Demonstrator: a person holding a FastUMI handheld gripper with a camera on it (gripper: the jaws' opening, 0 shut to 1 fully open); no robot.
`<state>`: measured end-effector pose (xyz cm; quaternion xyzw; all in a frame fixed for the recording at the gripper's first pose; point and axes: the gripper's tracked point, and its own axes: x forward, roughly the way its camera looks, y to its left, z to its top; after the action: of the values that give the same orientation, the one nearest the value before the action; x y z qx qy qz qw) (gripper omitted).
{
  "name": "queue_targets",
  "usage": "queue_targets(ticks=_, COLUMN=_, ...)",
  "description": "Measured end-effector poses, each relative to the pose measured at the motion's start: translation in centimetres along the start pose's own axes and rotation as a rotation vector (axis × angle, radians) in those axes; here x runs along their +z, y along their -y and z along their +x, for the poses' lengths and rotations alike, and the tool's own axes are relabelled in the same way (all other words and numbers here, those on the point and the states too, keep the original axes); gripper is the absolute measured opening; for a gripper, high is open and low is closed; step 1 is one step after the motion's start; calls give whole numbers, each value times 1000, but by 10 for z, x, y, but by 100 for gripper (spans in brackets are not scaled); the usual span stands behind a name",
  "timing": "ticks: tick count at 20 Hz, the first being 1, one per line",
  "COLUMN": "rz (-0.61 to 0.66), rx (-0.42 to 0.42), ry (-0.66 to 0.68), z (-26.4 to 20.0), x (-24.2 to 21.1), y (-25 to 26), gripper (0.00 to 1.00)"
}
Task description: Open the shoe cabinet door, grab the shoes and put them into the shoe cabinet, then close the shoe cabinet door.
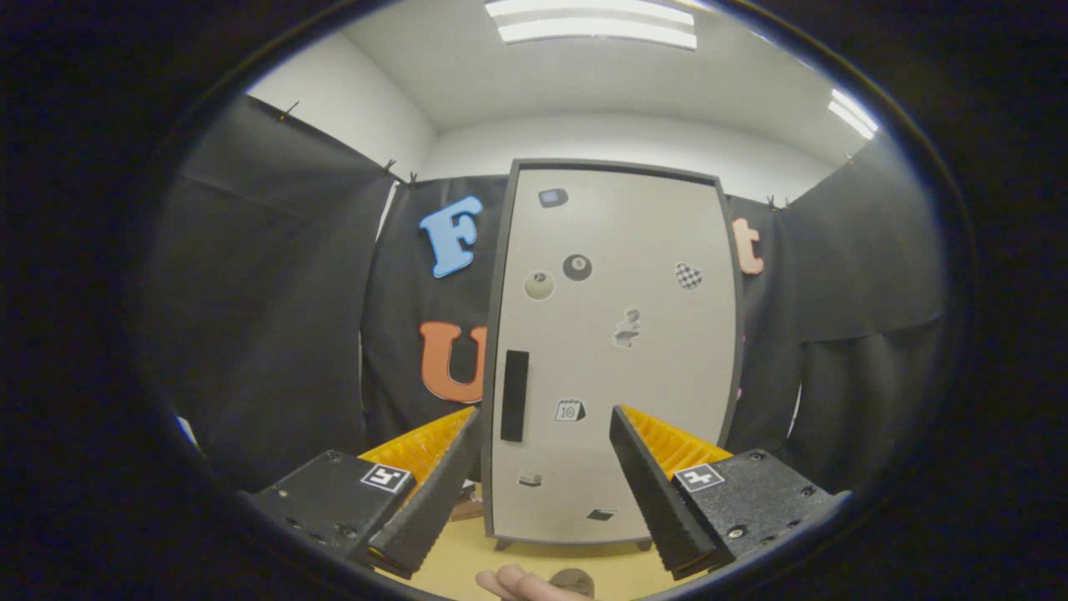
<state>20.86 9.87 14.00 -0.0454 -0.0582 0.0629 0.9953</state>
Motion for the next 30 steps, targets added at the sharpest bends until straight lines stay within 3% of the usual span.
queue_targets(ticks=12, rz=67, rx=-26, ry=-123, z=156, x=-14, y=-13, gripper=95)
queue_targets(ticks=17, rz=55, rx=-24, ry=-147, z=186, x=-23, y=-19, gripper=67)
queue_targets(ticks=19, rz=90, rx=-18, ry=-158, z=190, x=-24, y=-22, gripper=45)
queue_targets(ticks=20, rz=92, rx=-38, ry=-159, z=190, x=-25, y=-20, gripper=40)
queue_targets(ticks=25, rz=45, rx=-74, ry=-172, z=189, x=-26, y=-18, gripper=35)
queue_targets(ticks=30, rz=55, rx=-9, ry=-179, z=180, x=-26, y=-18, gripper=33)
